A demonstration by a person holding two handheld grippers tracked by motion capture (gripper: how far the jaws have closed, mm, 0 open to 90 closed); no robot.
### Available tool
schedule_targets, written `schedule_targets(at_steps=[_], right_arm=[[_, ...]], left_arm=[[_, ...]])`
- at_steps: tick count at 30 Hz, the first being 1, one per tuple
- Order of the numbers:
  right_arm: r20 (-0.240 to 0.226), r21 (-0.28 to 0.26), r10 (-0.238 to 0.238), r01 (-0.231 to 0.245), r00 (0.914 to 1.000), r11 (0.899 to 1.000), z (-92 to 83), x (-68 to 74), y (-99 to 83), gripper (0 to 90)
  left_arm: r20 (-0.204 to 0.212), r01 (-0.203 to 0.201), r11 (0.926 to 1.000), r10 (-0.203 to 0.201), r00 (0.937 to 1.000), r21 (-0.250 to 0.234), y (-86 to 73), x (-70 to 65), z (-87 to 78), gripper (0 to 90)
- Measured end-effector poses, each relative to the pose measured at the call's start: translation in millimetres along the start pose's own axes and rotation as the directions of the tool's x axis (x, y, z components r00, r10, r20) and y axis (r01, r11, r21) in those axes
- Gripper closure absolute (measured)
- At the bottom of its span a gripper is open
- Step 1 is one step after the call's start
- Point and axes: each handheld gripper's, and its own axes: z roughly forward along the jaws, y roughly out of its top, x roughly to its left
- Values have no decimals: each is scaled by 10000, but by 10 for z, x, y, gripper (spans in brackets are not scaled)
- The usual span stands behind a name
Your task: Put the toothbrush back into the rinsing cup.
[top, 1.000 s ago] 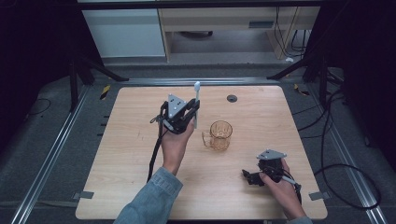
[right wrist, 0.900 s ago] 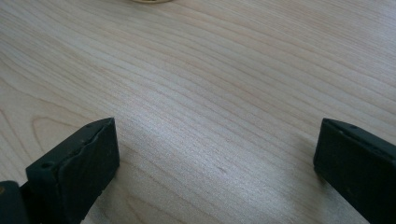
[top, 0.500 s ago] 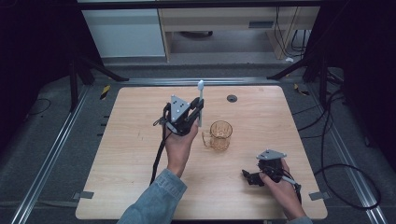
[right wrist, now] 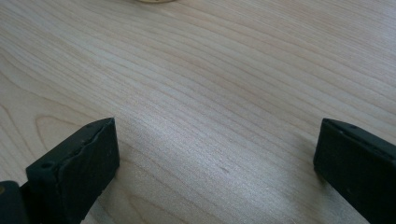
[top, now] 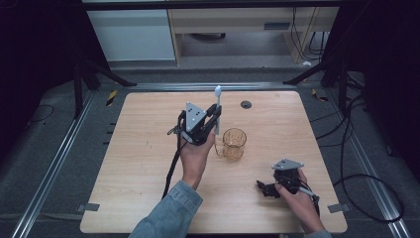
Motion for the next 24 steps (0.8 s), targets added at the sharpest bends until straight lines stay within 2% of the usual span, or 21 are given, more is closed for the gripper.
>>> schedule_targets(at_steps=[7,11,18,24], right_arm=[[-29,-7,-24,24,10000,10000,0,1,0,6],[-36,2,-13,13,10000,10000,0,5,1,6],[-78,7,-42,42,10000,10000,-1,7,2,5],[-97,4,-82,82,9999,10000,-1,8,1,6]], left_arm=[[8,201,9987,-201,9998,-468,-63,-7,-29,789],[-44,170,9974,-173,9998,-697,-103,-26,-43,789],[-124,155,9967,-166,9998,-800,-176,-39,-27,789],[-244,-13,9955,-10,9997,-943,-273,-57,5,789]])
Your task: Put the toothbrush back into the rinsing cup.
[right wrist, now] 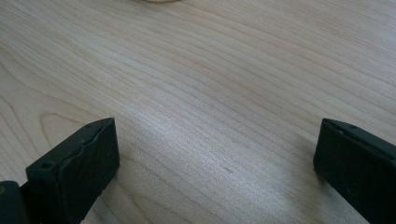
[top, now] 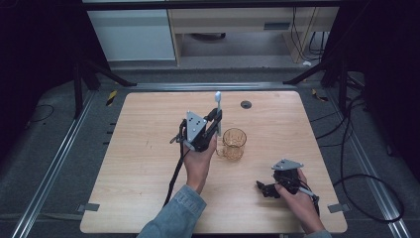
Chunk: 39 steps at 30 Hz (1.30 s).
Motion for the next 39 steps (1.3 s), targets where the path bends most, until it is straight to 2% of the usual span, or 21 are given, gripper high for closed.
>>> schedule_targets(at_steps=[3,4,6,17,26,33,39], right_arm=[[-10,1,-23,23,10000,10000,0,0,0,6],[-13,3,-41,41,10000,10000,0,0,0,6],[-22,2,-48,48,10000,10000,0,1,0,6],[-57,-5,-85,85,9999,10000,0,0,0,6],[-79,6,-90,90,9999,10000,-1,4,0,6],[-79,8,-114,114,9999,9999,0,2,0,5],[-79,6,-113,113,9999,9999,0,3,0,5]], left_arm=[[-47,3,10000,-3,10000,4,-23,7,4,789],[-27,123,9999,-123,9999,15,-45,12,5,788],[-38,39,10000,-39,10000,18,-65,6,0,788],[-9,146,9996,-146,9999,232,-240,2,16,789],[93,70,9995,-73,9999,307,-301,-6,36,788],[89,207,9986,-212,9997,493,-397,-8,54,789],[69,139,9976,-144,9999,679,-449,-16,67,788]])
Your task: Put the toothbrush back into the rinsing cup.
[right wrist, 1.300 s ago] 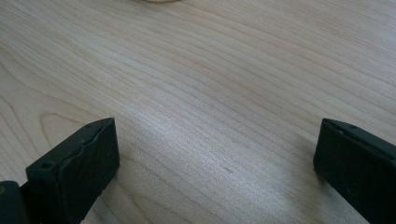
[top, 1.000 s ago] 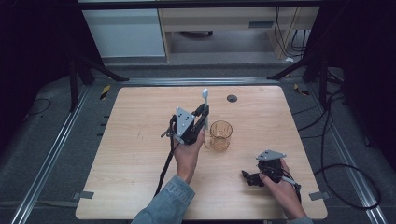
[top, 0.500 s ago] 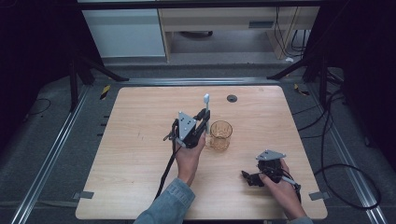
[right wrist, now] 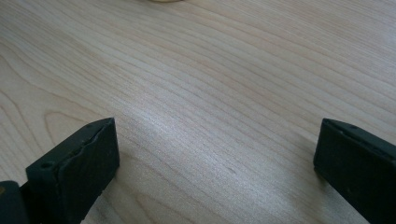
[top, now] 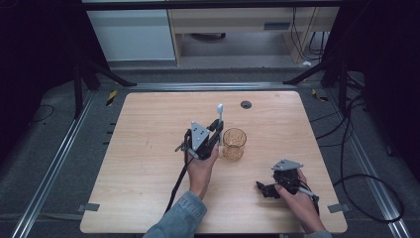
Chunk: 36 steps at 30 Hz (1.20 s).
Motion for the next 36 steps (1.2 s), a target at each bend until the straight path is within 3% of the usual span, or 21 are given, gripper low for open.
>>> schedule_targets(at_steps=[15,36], right_arm=[[-23,-5,-33,33,10000,10000,0,-1,-1,5],[-7,-2,-32,32,10000,10000,1,-2,0,5]], left_arm=[[-41,109,9997,-108,9999,203,-137,36,-45,788],[9,-104,9984,103,9999,559,-298,36,-108,786]])
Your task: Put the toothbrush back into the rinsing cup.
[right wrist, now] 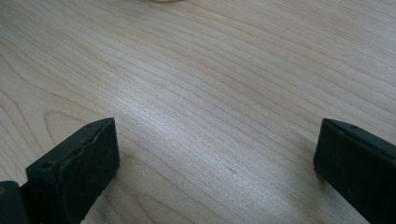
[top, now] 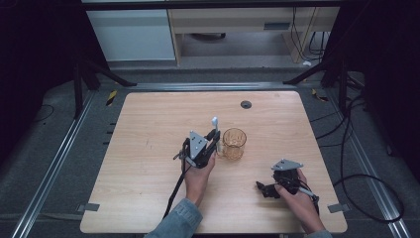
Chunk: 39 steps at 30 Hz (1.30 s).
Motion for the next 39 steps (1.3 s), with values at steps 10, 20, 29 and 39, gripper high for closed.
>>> schedule_targets(at_steps=[10,20,29,39], right_arm=[[2,5,18,-18,10000,10000,0,2,0,5],[0,-4,6,-6,10000,10000,0,0,0,5],[1,2,18,-18,10000,10000,0,2,0,5],[2,2,15,-15,10000,10000,0,1,0,5]], left_arm=[[-12,-59,9999,59,10000,149,-40,-9,15,785],[39,-102,9990,100,9999,440,-84,-18,30,785],[40,-120,9983,118,9999,563,-99,-19,31,784],[62,-38,9981,34,10000,620,-139,-13,26,784]])
